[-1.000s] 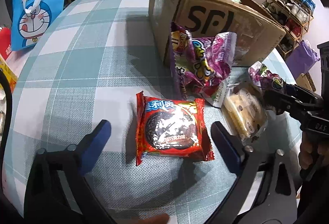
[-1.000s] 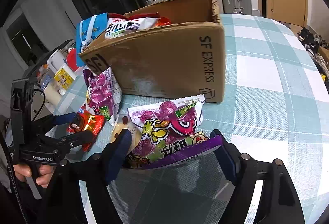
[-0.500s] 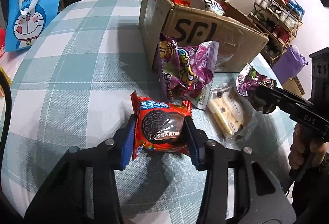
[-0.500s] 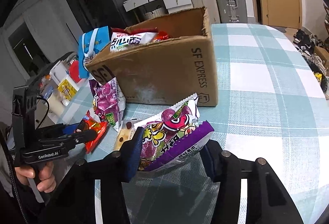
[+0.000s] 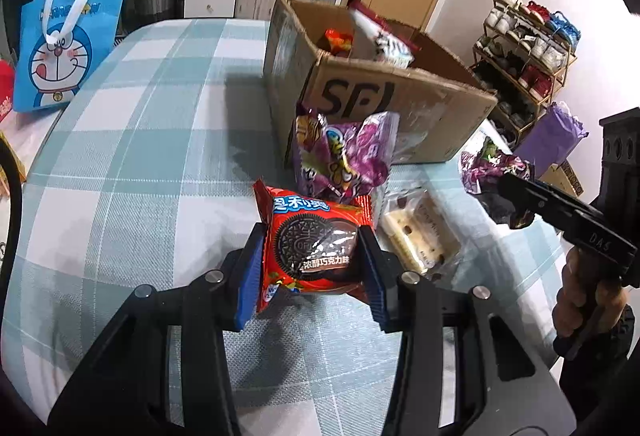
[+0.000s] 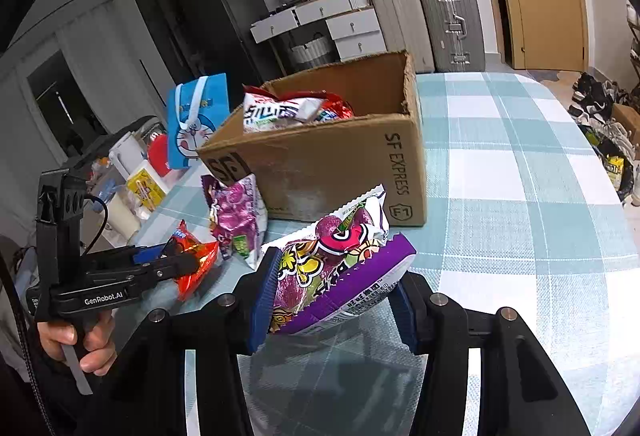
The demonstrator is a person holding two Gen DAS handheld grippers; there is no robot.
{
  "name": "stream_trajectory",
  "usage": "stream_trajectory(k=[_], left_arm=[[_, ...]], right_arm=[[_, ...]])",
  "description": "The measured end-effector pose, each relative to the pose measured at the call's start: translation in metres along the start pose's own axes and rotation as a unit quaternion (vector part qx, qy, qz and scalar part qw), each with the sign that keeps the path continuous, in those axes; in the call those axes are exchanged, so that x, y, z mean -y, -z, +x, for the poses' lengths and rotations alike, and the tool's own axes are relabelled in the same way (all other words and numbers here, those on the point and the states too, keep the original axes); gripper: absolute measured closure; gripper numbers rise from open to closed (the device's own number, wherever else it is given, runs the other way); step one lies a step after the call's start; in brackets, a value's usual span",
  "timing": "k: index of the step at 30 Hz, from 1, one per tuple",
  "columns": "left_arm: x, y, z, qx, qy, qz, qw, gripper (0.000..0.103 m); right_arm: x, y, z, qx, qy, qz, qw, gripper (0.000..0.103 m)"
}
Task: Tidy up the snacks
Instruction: 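Lift both held packs and carry them over the box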
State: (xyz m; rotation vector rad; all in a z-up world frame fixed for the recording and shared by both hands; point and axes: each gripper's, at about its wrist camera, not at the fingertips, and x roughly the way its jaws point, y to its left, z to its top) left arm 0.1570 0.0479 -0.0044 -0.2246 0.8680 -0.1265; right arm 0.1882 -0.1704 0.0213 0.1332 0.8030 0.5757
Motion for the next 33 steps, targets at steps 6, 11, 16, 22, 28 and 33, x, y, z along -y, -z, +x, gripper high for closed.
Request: stream_trajectory(k=[6,11,16,22,28,33], left_arm=[[0.005,-0.009,-0.021,0.025,0.010,-0.002,0.9996,0.062],[0.010,-0.016,-0.032,0.035,0.012,0.002,0.9993,0.062],[0.012,-0.018,-0.034,0.035,0.012,0.001,0.9993,0.062],[0.010,-0.025,-0.036,0.045,0.016,-0.004,0.9988,0.062],[0.015,-0.040,-0.045,0.062,0.020,0.002,0.9979,0.062],[0.024,-0.058,-0.049,0.078,0.021,0.013,0.9966,0.062]], right_arm=[[-0.005,-0.004,-0.012,0.015,-0.004,-0.004,1.000,0.052],[-0.009,-0.007,-0.012,0.017,-0.004,-0.018,1.000,0.055],[-0.006,-0.002,-0.009,0.013,-0.007,-0.008,1.000,0.058],[-0.007,-0.006,-0.023,0.034,-0.015,-0.007,0.999,0.058],[-0.012,-0.019,-0.041,0.068,-0.037,-0.007,0.997,0.058],[-0.019,-0.034,-0.051,0.095,-0.041,-0.017,0.994,0.058]])
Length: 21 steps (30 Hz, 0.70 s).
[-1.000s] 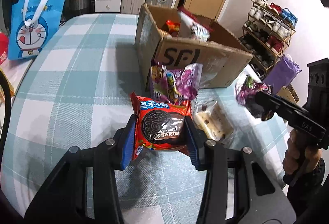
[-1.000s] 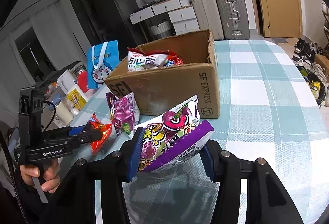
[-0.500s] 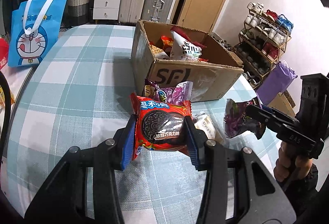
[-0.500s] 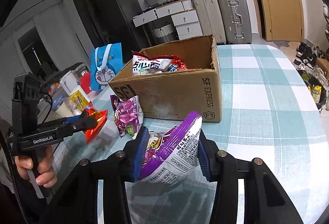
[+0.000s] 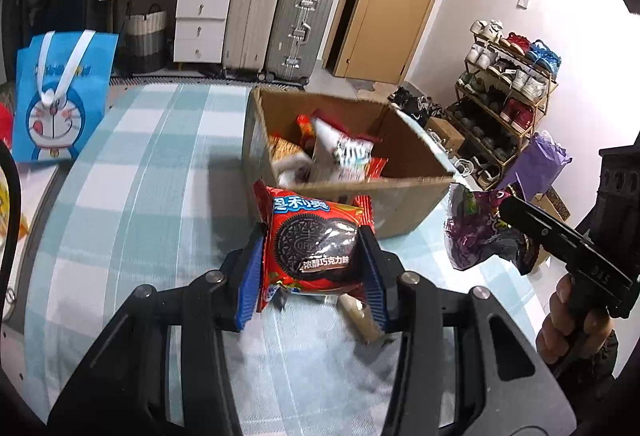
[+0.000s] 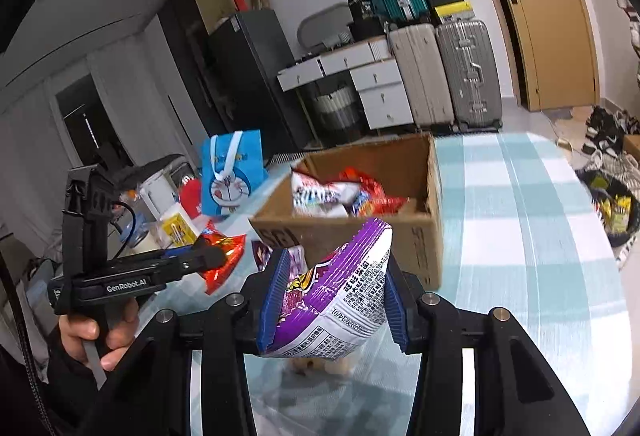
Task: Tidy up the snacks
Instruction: 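Lift both held packs and carry them over the box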
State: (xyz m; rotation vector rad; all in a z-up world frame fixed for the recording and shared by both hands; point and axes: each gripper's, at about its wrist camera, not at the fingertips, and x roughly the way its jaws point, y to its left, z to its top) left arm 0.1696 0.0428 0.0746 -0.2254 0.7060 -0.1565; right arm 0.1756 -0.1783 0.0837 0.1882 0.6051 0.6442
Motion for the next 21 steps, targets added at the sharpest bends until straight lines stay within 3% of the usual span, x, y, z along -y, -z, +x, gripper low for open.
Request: stream_trajectory(k=[21], left_arm=[[0.005,-0.072,0.039,0.029,-0.025,0.017,0.9991,0.062]], right_arm=[[-0.004,-0.059,0.030,0.027,0.011,-0.021,0.999,0.058]])
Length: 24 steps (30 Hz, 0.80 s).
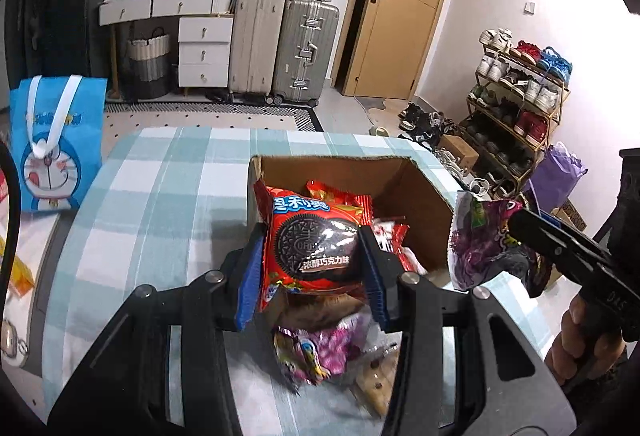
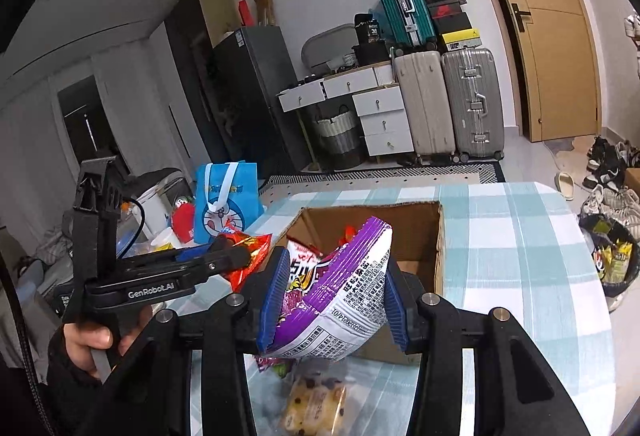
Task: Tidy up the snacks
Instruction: 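Lift both held packs and carry them over the box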
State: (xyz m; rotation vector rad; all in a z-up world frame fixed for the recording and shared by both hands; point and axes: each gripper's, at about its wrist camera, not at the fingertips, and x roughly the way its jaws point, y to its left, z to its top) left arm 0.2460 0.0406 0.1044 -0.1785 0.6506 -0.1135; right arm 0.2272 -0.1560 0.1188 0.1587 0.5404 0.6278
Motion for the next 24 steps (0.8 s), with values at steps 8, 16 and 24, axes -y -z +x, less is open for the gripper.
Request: stream_trajectory(k=[8,16,24], left_arm=[[-0.002,-0.014,0.027,-0.003,-0.013,0.012,0.9998,0.062],[0.001,-0.023,0.057,-0.012,0.011,0.012,0.9998,0.062],[0.011,-0.021,0.089,-0.031,0.018,0.022,0.9991,0.062]], right_arm=[[0.015,-0.009,0.022,-0.002,0.024,0.004,1.000,0.058],[0.026,-0.012,0.046,-0.010,0.039,0.000,0.999,0.058],[0.028,-0.006,0.071,-0.032,0.042,-0.015,0.998,0.058]])
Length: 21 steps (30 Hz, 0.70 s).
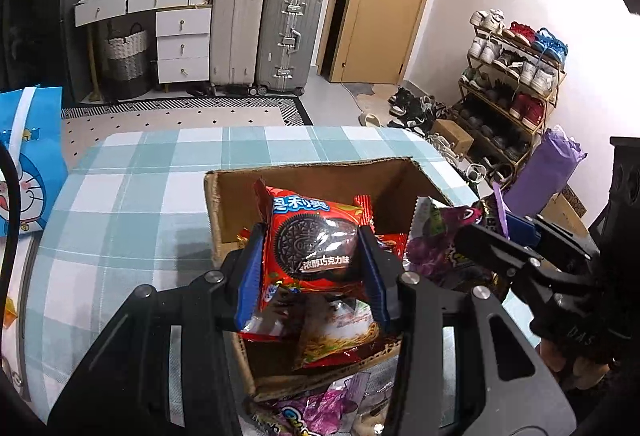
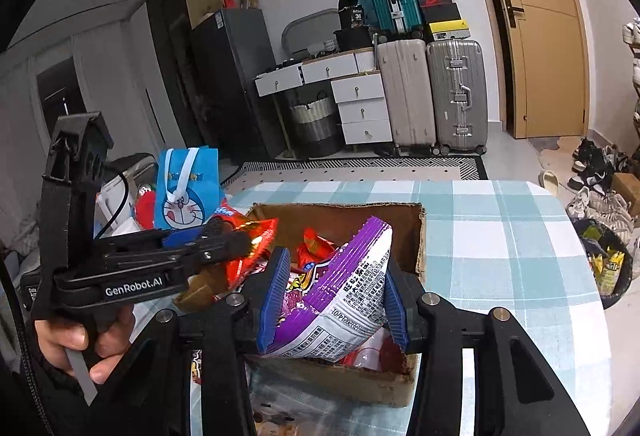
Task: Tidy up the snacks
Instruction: 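Lift both held packs and carry them over the box, then open both grippers to drop the packs into the box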
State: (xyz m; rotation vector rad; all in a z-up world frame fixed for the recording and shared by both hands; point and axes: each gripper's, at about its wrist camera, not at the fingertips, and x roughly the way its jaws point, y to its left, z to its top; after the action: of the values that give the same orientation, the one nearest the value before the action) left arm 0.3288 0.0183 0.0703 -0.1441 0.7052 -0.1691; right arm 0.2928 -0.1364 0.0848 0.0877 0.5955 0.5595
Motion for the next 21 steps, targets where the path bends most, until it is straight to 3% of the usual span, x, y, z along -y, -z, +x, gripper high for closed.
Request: stream_trajectory(k=[7,21], left_arm=[[0.002,0.005,0.027,-0.021,0.005,-0.003,0.9998,0.062],[0.003,0.012,0.044,-0.022,-0.006,0.009,0.9997,0.061]], right_arm=[[0.003,0.005,0.015,-0.013,-0.005,0.001,1.000,0.058],[0.013,0.015,0.032,-0.028,-0.009,0.013,0.999,0.058]])
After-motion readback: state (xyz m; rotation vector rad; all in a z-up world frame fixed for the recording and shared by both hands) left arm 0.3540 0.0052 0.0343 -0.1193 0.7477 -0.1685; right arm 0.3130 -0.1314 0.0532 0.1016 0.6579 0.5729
